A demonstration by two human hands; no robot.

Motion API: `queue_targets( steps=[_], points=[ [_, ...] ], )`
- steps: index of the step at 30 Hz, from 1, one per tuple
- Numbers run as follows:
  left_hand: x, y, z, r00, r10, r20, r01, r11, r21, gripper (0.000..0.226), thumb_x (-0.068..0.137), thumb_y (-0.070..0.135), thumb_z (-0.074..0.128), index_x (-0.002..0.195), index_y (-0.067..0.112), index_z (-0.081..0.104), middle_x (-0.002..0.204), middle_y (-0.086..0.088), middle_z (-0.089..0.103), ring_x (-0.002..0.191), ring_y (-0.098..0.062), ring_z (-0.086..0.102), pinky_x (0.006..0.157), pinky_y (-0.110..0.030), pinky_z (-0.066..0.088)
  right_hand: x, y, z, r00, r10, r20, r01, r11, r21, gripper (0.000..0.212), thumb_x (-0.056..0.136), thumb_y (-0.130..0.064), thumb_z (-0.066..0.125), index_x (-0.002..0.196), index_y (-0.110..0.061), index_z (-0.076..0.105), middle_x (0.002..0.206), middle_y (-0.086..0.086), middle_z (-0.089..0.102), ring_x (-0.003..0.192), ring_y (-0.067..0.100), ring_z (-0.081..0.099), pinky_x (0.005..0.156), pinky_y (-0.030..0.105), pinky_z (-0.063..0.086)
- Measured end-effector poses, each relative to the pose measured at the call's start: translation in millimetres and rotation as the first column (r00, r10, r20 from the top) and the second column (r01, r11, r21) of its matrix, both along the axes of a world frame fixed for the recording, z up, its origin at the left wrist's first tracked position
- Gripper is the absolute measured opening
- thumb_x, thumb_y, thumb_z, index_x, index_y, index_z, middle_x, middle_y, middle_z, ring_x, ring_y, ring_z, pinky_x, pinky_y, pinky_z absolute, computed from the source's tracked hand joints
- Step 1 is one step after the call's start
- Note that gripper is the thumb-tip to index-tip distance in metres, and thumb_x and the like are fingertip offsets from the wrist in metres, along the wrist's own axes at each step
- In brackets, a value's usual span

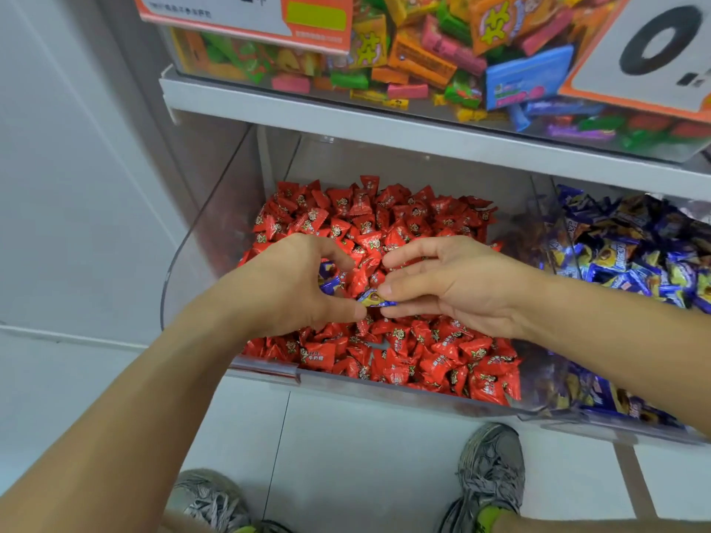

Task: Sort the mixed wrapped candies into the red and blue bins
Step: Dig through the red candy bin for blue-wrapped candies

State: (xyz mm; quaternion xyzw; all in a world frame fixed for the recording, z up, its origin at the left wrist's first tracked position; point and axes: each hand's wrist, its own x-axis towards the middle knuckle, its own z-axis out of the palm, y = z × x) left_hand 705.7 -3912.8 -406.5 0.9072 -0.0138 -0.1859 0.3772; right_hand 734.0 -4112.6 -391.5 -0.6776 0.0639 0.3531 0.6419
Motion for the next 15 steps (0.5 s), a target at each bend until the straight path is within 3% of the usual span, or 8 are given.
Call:
queue_targets(
  steps=[2, 4, 8, 10, 11, 12, 13, 15],
  points=[
    [-1.8, 1.9, -0.3, 0.999, 0.039, 0.020, -0.040, 0.998, 0.047, 0.072, 0.063, 0.051, 0.086, 0.125, 0.037, 0.053, 0.101, 0.007, 0.069, 0.080, -0.008, 0.066, 0.080, -0.032, 0.056, 0.1, -2.2, 3.3, 0.999, -0.010, 0.033, 0.011, 1.000, -0.024, 0.035, 0.076, 0.012, 0.075, 0.107, 0.002, 0.062, 0.085, 0.017, 0.073, 0.082, 0.027, 0.076, 0.071, 0.033, 0.063],
    [-5.8, -2.1, 0.9, 0.997, -0.001, 0.074, -0.001, 0.999, 0.034, 0.075, 0.059, 0.055, 0.085, 0.125, 0.044, 0.051, 0.099, 0.012, 0.067, 0.083, -0.002, 0.063, 0.077, -0.022, 0.053, -1.3, -1.1, 3.7, 0.998, -0.016, 0.059, 0.017, 1.000, -0.014, 0.033, 0.076, 0.006, 0.078, 0.104, 0.002, 0.062, 0.090, 0.018, 0.074, 0.084, 0.027, 0.076, 0.074, 0.033, 0.063],
    [-12.9, -18.0, 1.6, 0.957, -0.123, 0.263, 0.148, 0.986, -0.076, 0.023, 0.078, 0.046, 0.076, 0.094, 0.035, 0.064, 0.075, 0.012, 0.065, 0.066, -0.004, 0.060, 0.057, -0.018, 0.047, -4.9, 3.4, 4.4, 0.996, 0.055, 0.070, -0.054, 0.998, -0.012, 0.022, 0.087, -0.016, 0.073, 0.099, 0.000, 0.065, 0.099, 0.020, 0.075, 0.087, 0.026, 0.075, 0.078, 0.033, 0.062],
    [-12.4, -16.5, 2.4, 0.957, -0.080, 0.280, 0.112, 0.989, -0.100, 0.009, 0.086, 0.038, 0.071, 0.094, 0.035, 0.068, 0.072, 0.013, 0.068, 0.062, -0.007, 0.063, 0.054, -0.019, 0.048, -3.3, -12.2, 12.4, 0.945, 0.237, 0.224, -0.180, 0.952, -0.249, 0.024, 0.093, -0.030, 0.067, 0.099, -0.007, 0.069, 0.094, 0.009, 0.076, 0.085, 0.020, 0.075, 0.078, 0.035, 0.062],
    [-12.3, -14.4, 2.5, 0.963, -0.060, 0.262, 0.093, 0.989, -0.116, 0.006, 0.088, 0.035, 0.069, 0.095, 0.034, 0.069, 0.073, 0.010, 0.070, 0.065, -0.010, 0.066, 0.057, -0.024, 0.052, -1.6, -25.9, 19.0, 0.831, 0.432, 0.349, -0.235, 0.843, -0.484, 0.023, 0.091, -0.037, 0.069, 0.097, -0.015, 0.071, 0.091, 0.001, 0.076, 0.084, 0.014, 0.074, 0.079, 0.034, 0.061],
    [-12.1, -12.1, 1.8, 0.969, -0.049, 0.242, 0.082, 0.989, -0.126, 0.005, 0.090, 0.034, 0.067, 0.094, 0.033, 0.069, 0.075, 0.007, 0.071, 0.068, -0.013, 0.068, 0.063, -0.029, 0.055, 0.7, -40.4, 26.4, 0.654, 0.658, 0.373, -0.242, 0.649, -0.721, 0.020, 0.086, -0.043, 0.073, 0.095, -0.025, 0.070, 0.089, -0.008, 0.074, 0.084, 0.008, 0.071, 0.080, 0.032, 0.059],
    [-12.7, -10.8, 1.1, 0.974, -0.046, 0.224, 0.076, 0.989, -0.127, 0.004, 0.091, 0.033, 0.065, 0.092, 0.032, 0.069, 0.076, 0.005, 0.072, 0.070, -0.014, 0.068, 0.067, -0.032, 0.055, 1.4, -50.8, 33.4, 0.481, 0.845, 0.233, -0.242, 0.383, -0.891, 0.026, 0.079, -0.048, 0.078, 0.097, -0.032, 0.068, 0.091, -0.014, 0.069, 0.087, 0.004, 0.066, 0.081, 0.030, 0.055],
    [-14.4, -12.7, -1.6, 0.978, -0.064, 0.201, 0.087, 0.990, -0.111, 0.004, 0.092, 0.032, 0.064, 0.089, 0.031, 0.066, 0.076, 0.005, 0.071, 0.069, -0.012, 0.067, 0.068, -0.033, 0.055, -0.8, -58.2, 40.1, 0.283, 0.936, -0.209, -0.273, -0.130, -0.953, 0.052, 0.067, -0.057, 0.083, 0.110, -0.038, 0.061, 0.099, -0.020, 0.061, 0.093, 0.004, 0.056, 0.078, 0.026, 0.047]
  ],
)
